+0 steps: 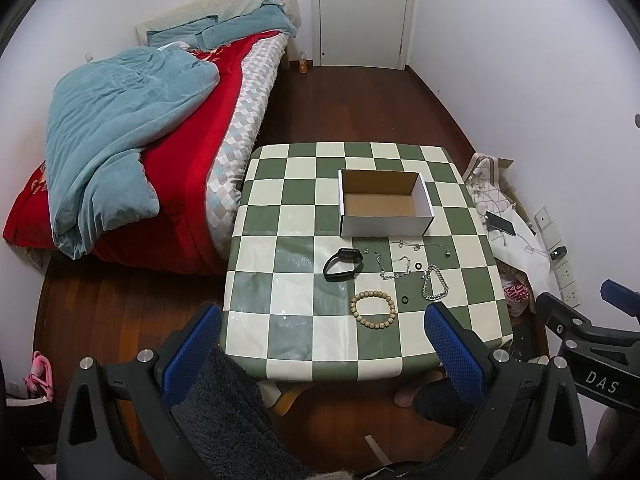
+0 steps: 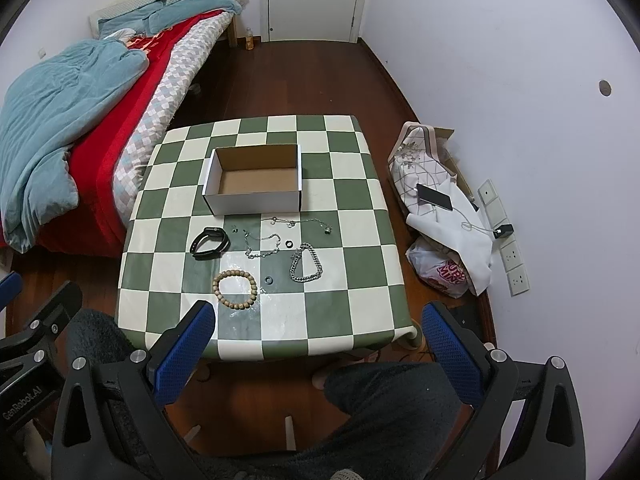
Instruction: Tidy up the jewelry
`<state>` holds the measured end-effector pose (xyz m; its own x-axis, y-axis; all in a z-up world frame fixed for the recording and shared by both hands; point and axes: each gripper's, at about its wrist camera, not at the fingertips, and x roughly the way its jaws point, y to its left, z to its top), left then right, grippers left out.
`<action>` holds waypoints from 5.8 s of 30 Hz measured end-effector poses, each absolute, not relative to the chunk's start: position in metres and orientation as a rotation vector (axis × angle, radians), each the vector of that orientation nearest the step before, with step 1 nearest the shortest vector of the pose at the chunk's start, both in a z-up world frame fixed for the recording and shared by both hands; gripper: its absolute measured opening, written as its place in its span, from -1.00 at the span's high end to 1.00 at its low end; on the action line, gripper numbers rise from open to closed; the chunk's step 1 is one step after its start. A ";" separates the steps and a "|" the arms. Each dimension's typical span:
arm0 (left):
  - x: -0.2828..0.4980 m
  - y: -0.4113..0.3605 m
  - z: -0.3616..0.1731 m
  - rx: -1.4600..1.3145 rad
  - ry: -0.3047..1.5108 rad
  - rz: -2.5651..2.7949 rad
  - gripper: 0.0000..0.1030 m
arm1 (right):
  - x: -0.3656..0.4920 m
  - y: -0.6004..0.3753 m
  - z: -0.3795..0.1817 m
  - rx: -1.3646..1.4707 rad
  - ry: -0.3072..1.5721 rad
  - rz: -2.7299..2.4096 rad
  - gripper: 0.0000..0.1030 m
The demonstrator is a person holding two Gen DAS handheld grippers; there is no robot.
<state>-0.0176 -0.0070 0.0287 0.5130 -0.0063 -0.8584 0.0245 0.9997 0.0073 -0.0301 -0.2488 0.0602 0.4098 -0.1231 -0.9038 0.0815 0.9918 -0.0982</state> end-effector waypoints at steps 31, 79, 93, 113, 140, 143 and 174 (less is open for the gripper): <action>0.085 -0.036 -0.183 0.317 1.211 0.125 -1.00 | 0.063 -0.340 -0.158 0.146 1.321 -0.281 -0.58; 0.092 -0.062 -0.186 0.203 1.195 -0.117 0.88 | 0.083 -0.326 -0.187 0.265 1.256 -0.072 0.92; 0.116 -0.062 -0.105 0.103 1.033 -0.116 0.88 | 0.103 -0.305 -0.115 0.202 1.143 -0.029 0.92; 0.229 -0.047 -0.076 -0.070 1.023 -0.192 0.88 | 0.214 -0.277 -0.073 0.194 1.081 0.088 0.92; 0.310 -0.039 -0.145 -0.087 1.189 -0.146 -0.60 | 0.301 -0.268 -0.153 0.186 1.318 0.079 -0.26; 0.304 -0.034 -0.141 -0.033 1.154 -0.095 -0.90 | 0.293 -0.268 -0.152 0.117 1.315 0.033 -0.38; 0.155 -0.012 -0.076 0.058 0.882 0.020 -1.00 | 0.159 -0.246 -0.070 -0.045 1.057 -0.086 -1.00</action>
<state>0.1549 -0.0125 -0.0755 0.6355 0.0416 -0.7710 0.0063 0.9982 0.0590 0.1587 -0.2456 -0.0700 0.4886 -0.0921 -0.8676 0.0489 0.9957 -0.0782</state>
